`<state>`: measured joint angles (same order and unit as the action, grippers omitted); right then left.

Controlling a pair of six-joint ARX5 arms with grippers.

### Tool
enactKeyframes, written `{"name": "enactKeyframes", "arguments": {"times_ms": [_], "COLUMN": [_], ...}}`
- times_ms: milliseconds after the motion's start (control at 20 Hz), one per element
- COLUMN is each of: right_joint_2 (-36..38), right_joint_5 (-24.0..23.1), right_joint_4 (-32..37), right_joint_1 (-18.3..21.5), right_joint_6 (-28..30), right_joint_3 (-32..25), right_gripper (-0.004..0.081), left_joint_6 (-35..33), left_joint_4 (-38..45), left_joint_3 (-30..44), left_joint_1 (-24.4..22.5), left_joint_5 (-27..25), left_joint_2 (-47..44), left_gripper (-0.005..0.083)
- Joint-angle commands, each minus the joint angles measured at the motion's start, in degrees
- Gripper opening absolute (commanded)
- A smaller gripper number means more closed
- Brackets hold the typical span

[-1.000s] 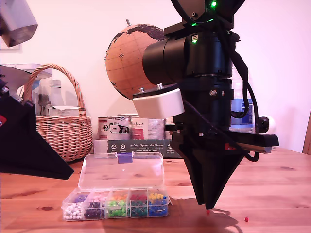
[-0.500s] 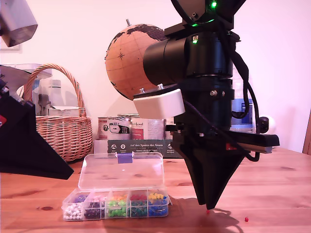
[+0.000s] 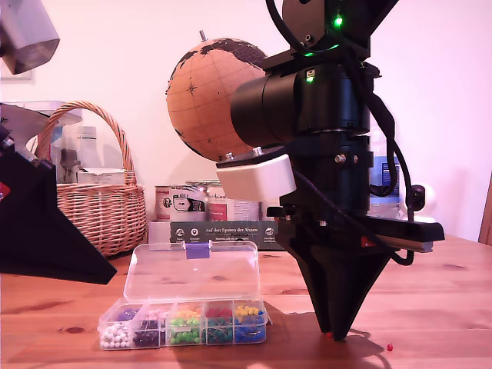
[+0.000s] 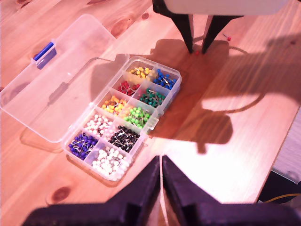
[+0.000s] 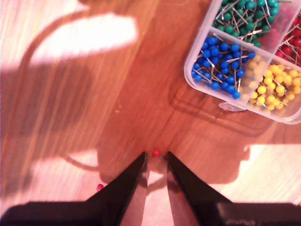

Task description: Sort the loose pins on the table into their correct compartments

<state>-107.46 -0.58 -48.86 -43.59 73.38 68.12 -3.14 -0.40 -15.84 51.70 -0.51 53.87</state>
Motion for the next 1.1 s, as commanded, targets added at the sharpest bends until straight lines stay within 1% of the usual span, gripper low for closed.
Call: {"name": "enactKeyframes", "arguments": {"times_ms": [0, 450, 1050], "right_joint_2": [-1.7, -1.7, -1.68], "right_joint_5": [0.17, 0.17, 0.15], "right_joint_4": [0.11, 0.17, 0.04], "right_joint_1": [-0.15, -0.28, -1.44], "right_joint_6": [0.15, 0.13, 0.15], "right_joint_3": [-0.63, -0.63, -0.63], "right_gripper": [0.0106, 0.0106, 0.0106], "left_joint_6": [0.35, 0.17, 0.15], "left_joint_4": [0.44, 0.48, 0.46], "left_joint_3": [1.27, 1.27, 1.27], "left_joint_1": [-0.22, -0.22, -0.22], "left_joint_5": [-0.02, -0.04, -0.04], "left_joint_2": [0.46, 0.46, 0.46], "left_gripper": [-0.0024, -0.0024, -0.0024]}}
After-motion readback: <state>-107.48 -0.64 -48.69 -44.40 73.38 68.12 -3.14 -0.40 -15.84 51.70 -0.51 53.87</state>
